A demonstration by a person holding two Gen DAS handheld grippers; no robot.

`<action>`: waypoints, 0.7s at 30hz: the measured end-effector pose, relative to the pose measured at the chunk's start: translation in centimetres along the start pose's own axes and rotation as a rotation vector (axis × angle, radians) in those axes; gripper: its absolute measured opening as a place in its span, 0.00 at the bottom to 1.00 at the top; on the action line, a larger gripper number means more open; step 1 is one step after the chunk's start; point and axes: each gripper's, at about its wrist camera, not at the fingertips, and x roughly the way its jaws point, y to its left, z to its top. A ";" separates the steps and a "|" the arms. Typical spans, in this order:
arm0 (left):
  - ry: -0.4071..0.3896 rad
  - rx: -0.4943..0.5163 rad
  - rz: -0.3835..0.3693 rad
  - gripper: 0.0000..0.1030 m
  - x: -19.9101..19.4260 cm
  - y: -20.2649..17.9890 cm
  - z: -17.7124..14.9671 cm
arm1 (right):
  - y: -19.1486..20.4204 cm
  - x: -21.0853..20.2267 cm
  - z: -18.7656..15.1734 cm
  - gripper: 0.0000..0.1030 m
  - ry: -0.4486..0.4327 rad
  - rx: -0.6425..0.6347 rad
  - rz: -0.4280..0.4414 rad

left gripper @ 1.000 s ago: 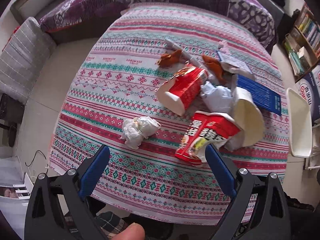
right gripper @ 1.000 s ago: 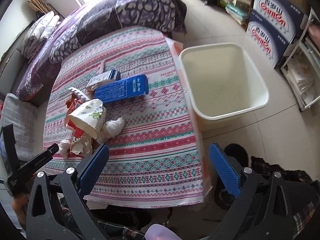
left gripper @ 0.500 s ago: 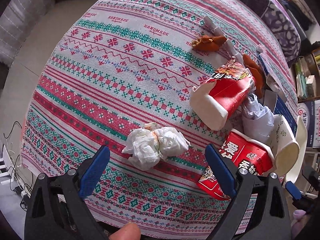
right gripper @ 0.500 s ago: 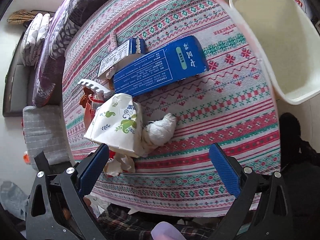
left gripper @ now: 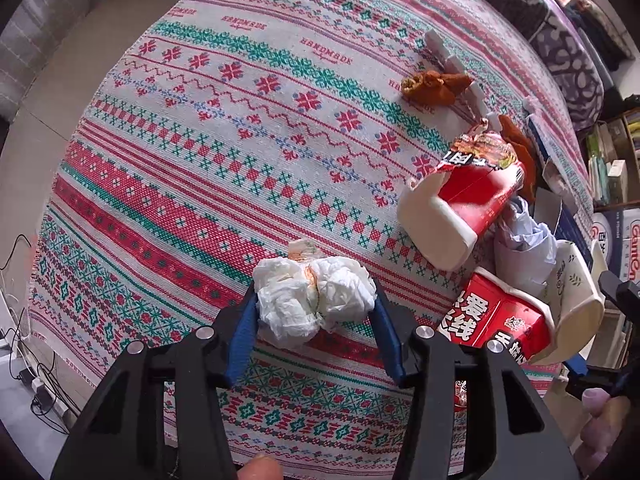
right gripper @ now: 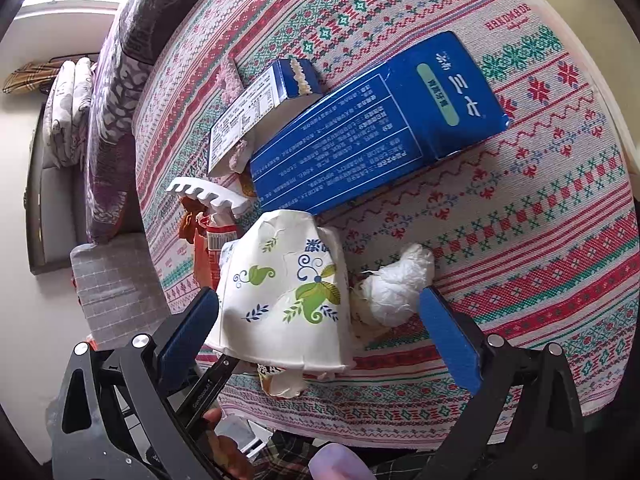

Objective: Collect trash
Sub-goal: 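Lift tissues with left tool while right tool carries paper cup over the bin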

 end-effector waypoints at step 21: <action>-0.074 0.015 -0.068 0.50 -3.3 -1.2 -0.9 | 2.7 1.1 -0.5 0.59 -0.010 -0.183 -0.036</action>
